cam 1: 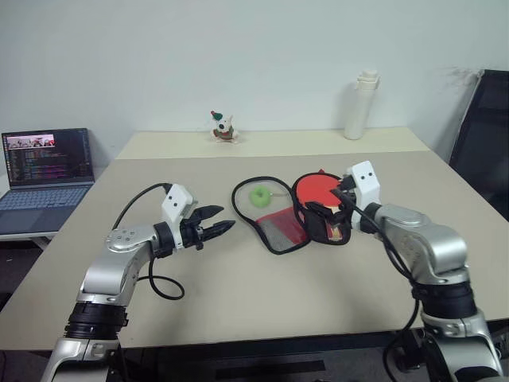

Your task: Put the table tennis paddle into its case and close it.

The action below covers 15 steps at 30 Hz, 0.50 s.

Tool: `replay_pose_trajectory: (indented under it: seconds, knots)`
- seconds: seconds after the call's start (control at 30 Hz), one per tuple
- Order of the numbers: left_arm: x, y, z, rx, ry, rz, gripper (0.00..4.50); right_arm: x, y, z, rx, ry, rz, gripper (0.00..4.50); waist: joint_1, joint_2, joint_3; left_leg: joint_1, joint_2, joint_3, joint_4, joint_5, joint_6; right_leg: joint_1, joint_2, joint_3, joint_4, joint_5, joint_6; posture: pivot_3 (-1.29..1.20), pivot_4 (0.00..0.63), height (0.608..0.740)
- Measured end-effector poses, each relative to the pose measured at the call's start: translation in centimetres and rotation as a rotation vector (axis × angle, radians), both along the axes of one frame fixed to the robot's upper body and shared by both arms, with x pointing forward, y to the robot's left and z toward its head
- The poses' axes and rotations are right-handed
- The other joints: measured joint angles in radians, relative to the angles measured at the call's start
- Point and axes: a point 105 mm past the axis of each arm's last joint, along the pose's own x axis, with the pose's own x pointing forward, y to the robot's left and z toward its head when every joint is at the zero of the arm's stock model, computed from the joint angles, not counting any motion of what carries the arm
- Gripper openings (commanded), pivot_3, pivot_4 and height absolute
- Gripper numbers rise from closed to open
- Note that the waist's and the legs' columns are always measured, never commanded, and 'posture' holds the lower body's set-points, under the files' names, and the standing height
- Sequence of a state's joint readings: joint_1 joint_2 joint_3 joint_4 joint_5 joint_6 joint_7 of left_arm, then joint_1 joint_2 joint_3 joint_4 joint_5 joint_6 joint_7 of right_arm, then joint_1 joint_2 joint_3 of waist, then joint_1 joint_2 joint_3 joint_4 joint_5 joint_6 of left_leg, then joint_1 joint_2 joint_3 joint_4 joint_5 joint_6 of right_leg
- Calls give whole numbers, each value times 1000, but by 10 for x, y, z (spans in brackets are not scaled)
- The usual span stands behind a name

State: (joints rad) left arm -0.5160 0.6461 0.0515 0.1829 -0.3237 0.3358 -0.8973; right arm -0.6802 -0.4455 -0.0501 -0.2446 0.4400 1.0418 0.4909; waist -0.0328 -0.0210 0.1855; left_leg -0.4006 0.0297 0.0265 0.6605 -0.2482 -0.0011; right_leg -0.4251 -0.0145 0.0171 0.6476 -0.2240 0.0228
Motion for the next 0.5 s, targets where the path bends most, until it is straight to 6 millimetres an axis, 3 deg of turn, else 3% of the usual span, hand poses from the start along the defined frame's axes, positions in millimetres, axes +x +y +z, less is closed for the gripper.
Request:
replay_pose_trajectory:
  seconds: [0.13,0.17,0.5]
  knots:
    - [14,17,-18,52,45,82,139,-18,-3,15,-32,-27,96,4500,1,0,0,-1,0,0,0,0,0,0,0,-1,-1,0,0,0,150,740]
    - [19,18,-21,60,54,96,29,-20,-4,16,-40,-30,104,4500,2,0,0,-1,0,0,0,0,0,0,0,-1,-1,0,0,0,150,740]
    - [50,-2,-47,38,105,122,29,-27,-4,9,-50,-15,128,4500,6,-1,0,-2,-1,2,0,0,0,0,-1,-2,-1,0,0,0,150,740]
